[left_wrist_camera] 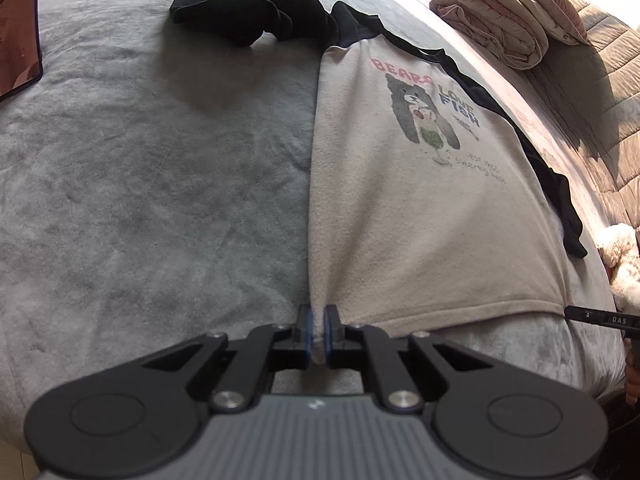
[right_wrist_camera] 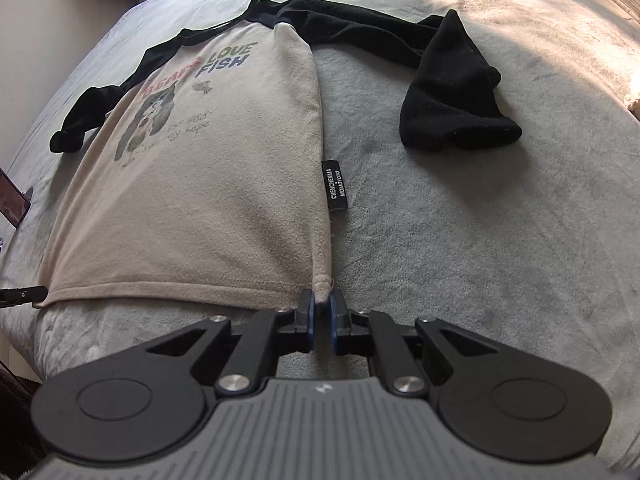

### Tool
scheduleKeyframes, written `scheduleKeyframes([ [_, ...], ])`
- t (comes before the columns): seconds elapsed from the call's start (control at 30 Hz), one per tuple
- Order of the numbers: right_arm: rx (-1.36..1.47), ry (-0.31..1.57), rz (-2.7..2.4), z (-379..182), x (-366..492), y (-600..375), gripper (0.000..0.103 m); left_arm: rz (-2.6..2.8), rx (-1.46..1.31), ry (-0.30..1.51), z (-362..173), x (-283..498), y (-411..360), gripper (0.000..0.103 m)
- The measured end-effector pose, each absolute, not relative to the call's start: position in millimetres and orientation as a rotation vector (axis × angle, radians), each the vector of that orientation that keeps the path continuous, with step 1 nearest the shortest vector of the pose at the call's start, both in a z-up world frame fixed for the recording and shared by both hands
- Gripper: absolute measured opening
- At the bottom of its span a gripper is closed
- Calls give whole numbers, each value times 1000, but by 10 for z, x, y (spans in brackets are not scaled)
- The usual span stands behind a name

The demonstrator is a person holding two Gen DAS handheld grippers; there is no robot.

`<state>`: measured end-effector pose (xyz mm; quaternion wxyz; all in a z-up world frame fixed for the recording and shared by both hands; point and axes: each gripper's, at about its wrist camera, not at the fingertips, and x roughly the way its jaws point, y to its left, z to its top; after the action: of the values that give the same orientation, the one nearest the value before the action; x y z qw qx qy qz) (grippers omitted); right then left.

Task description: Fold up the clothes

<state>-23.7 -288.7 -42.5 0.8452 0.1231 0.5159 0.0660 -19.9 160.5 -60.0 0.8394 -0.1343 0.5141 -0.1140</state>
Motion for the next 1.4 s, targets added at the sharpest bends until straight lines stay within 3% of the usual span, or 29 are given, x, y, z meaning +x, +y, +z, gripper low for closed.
scheduleKeyframes([
  [0.13,263,1097,152,-375,-230,-2876,14,-250,-201,1059,-512,-208,1531,11],
  [0.2,275,1096,157,-310,-227,-2892,18,-241,-154,1034,-421,-213,1490,23],
  [0.23,277,1086,158,-268,-227,-2903,25,-238,-127,1006,-350,-228,1477,32],
  [0.27,278,1075,158,-227,-225,-2912,41,-245,-122,993,-305,-217,1464,39],
  [0.37,268,1053,184,-145,-177,-2875,50,-264,-127,987,-231,-143,1437,45],
  [0.6,223,1039,173,-162,-305,-2832,50,-231,-203,1022,-345,-191,1566,45],
  [0.93,-97,935,171,-391,-529,-2525,50,-276,139,889,-600,-548,1185,49],
  [1.13,15,852,147,-350,-524,-2599,42,-246,110,835,-599,-591,1245,32],
  [1.4,-28,819,116,-387,-570,-2500,40,-199,64,808,-632,-576,1268,25],
])
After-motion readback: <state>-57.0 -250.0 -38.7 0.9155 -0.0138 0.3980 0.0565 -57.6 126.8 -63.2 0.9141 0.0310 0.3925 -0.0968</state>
